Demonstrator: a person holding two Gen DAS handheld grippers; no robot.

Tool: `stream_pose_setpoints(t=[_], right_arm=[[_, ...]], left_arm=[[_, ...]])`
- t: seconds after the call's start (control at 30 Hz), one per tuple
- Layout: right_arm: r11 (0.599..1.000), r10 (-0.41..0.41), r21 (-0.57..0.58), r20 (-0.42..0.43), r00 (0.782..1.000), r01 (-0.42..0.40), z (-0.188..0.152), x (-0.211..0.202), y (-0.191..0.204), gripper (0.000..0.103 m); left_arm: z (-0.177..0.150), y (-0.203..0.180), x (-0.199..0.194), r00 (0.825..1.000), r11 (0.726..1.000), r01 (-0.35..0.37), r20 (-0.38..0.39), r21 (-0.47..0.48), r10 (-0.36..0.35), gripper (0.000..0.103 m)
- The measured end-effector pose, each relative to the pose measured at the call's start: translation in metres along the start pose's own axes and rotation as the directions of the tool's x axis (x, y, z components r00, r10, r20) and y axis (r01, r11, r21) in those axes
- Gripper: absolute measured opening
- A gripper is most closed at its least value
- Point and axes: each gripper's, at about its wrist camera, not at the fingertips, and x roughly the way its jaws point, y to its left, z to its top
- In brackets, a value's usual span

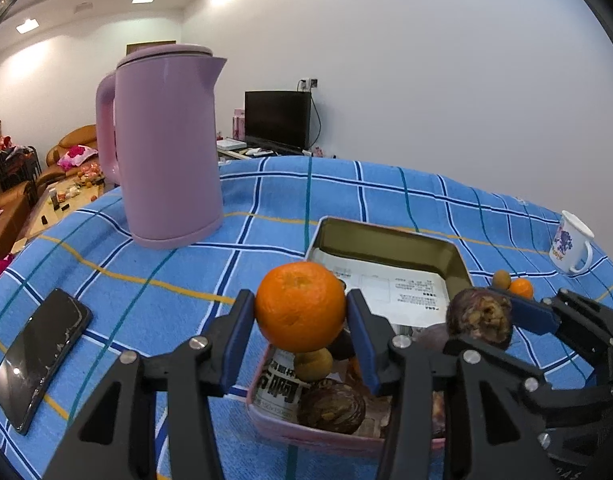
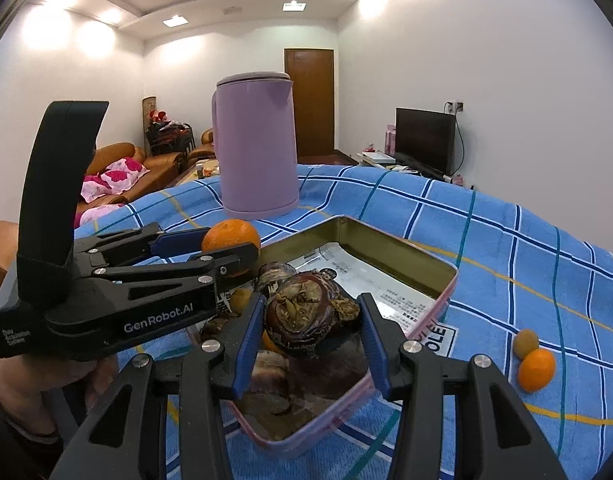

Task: Organize fruits
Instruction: 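Lower both grippers over the tin and open them to release the pieces, then move both grippers away from the tin toward the small orange and yellow-green fruit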

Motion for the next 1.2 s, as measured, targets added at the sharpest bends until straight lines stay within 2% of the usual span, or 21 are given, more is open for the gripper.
stream_pose_setpoints(t=[0.13,0.2,0.27,0.33,0.4,0.53,0.63,0.83,0.93,1.0,1.1,1.2], right_arm=[[1.000,0.013,0.001,-0.029,0.999,-0.013,0.001,0.007,0.001,0.050],[1.000,0.007,0.017,-0.021,1.000,-0.006,0.001,0.005,-0.002,0.055],[0.999,-0.005,0.039,-0.006,1.000,0.006,0.001,0.002,-0.006,0.065],[0.998,-0.017,0.059,0.028,0.999,0.015,0.000,-0.005,-0.010,0.071],[0.997,-0.038,0.062,0.056,0.998,0.035,-0.002,-0.013,-0.013,0.071],[0.985,-0.146,0.099,0.056,0.988,0.140,-0.004,-0.023,-0.030,0.072],[0.977,-0.127,0.181,0.062,0.990,0.114,-0.007,-0.032,-0.051,0.072],[0.956,-0.195,0.241,0.107,0.975,0.165,-0.014,-0.052,-0.070,0.072],[0.948,-0.211,0.267,0.113,0.971,0.175,-0.017,-0.056,-0.077,0.072],[0.946,-0.211,0.275,0.113,0.971,0.174,-0.019,-0.058,-0.080,0.072],[0.945,-0.216,0.274,0.119,0.969,0.177,-0.019,-0.062,-0.083,0.072],[0.943,-0.240,0.262,0.110,0.964,0.205,-0.018,-0.066,-0.087,0.072]], left_arm=[[-0.002,-0.008,-0.004,1.000,0.999,-0.013,0.018,0.035,0.012,0.058],[-0.002,-0.007,-0.005,1.000,0.999,-0.018,0.022,0.030,0.017,0.064],[-0.002,-0.004,-0.007,0.999,1.000,-0.025,0.027,0.017,0.024,0.074],[-0.002,-0.004,-0.009,0.999,1.000,-0.026,0.032,0.016,0.025,0.076],[-0.003,-0.008,-0.010,0.999,0.999,-0.037,0.036,0.031,0.035,0.077],[-0.003,-0.015,-0.013,0.997,0.997,-0.061,0.055,0.048,0.058,0.080],[-0.003,-0.019,-0.016,0.997,0.997,-0.055,0.058,0.059,0.052,0.086],[-0.006,-0.043,-0.019,0.999,0.993,-0.016,0.032,0.120,0.013,0.089],[-0.012,-0.060,-0.015,0.999,0.979,-0.049,0.015,0.199,0.047,0.096],[-0.012,-0.063,-0.009,0.995,0.970,-0.095,0.014,0.224,0.094,0.097],[-0.003,-0.056,0.003,0.990,0.968,-0.139,-0.007,0.208,0.144,0.097],[0.006,-0.047,0.005,0.987,0.972,-0.158,0.001,0.176,0.160,0.096]])
